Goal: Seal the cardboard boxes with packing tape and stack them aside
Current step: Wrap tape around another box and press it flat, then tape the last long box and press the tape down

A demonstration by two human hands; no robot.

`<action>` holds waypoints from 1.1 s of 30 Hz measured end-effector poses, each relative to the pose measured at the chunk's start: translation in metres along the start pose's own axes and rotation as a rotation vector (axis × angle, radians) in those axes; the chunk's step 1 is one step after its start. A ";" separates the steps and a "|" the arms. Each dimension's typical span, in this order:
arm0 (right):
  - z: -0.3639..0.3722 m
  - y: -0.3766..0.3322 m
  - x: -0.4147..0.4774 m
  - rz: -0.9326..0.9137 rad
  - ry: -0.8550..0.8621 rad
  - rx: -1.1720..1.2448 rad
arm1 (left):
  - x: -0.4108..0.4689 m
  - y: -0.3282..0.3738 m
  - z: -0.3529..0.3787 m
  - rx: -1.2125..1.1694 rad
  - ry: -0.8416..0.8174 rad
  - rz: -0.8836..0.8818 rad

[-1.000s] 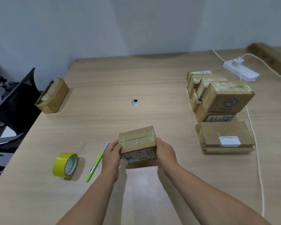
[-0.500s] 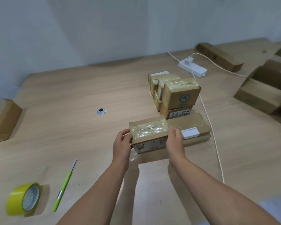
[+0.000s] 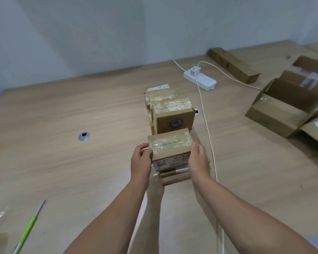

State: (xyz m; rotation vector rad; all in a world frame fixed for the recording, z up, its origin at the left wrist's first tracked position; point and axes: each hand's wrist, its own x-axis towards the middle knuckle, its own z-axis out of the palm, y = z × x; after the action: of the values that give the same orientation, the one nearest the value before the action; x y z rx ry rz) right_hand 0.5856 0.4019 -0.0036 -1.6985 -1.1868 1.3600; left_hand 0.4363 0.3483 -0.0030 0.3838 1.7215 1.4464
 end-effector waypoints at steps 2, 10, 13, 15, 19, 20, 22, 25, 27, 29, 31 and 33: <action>-0.004 0.002 0.012 0.006 0.013 -0.005 | 0.003 -0.001 0.012 0.022 0.009 -0.004; -0.006 0.011 0.030 0.036 0.055 0.077 | 0.006 -0.001 0.031 0.057 0.029 0.039; -0.008 0.014 0.024 0.033 0.112 0.096 | 0.003 -0.004 0.021 0.067 0.067 0.037; -0.009 0.018 0.014 0.031 0.133 0.072 | -0.001 -0.006 0.010 0.070 0.081 0.038; -0.003 0.035 -0.009 0.008 0.092 -0.028 | -0.011 -0.014 -0.017 0.066 0.112 0.031; 0.001 0.041 -0.014 0.002 0.058 -0.059 | -0.013 -0.016 -0.025 0.063 0.117 0.030; 0.015 0.051 -0.028 0.001 -0.029 -0.152 | -0.019 -0.022 -0.044 0.059 0.126 0.019; 0.045 0.061 -0.051 0.042 -0.204 -0.209 | -0.031 -0.031 -0.081 0.070 0.148 -0.001; 0.072 0.064 -0.072 0.073 -0.319 -0.204 | -0.039 -0.038 -0.115 0.068 0.190 -0.021; 0.100 0.068 -0.095 0.062 -0.393 -0.232 | -0.048 -0.042 -0.151 0.063 0.225 -0.025; 0.131 0.071 -0.123 0.037 -0.462 -0.268 | -0.059 -0.045 -0.196 0.061 0.269 -0.031; 0.160 0.075 -0.151 0.043 -0.536 -0.284 | -0.068 -0.049 -0.238 0.074 0.311 -0.047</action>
State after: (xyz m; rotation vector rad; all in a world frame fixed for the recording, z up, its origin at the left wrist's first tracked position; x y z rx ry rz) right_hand 0.4416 0.2265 -0.0535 -1.5955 -1.7154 1.8132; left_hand 0.3125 0.1296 -0.0236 0.1606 2.0208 1.4697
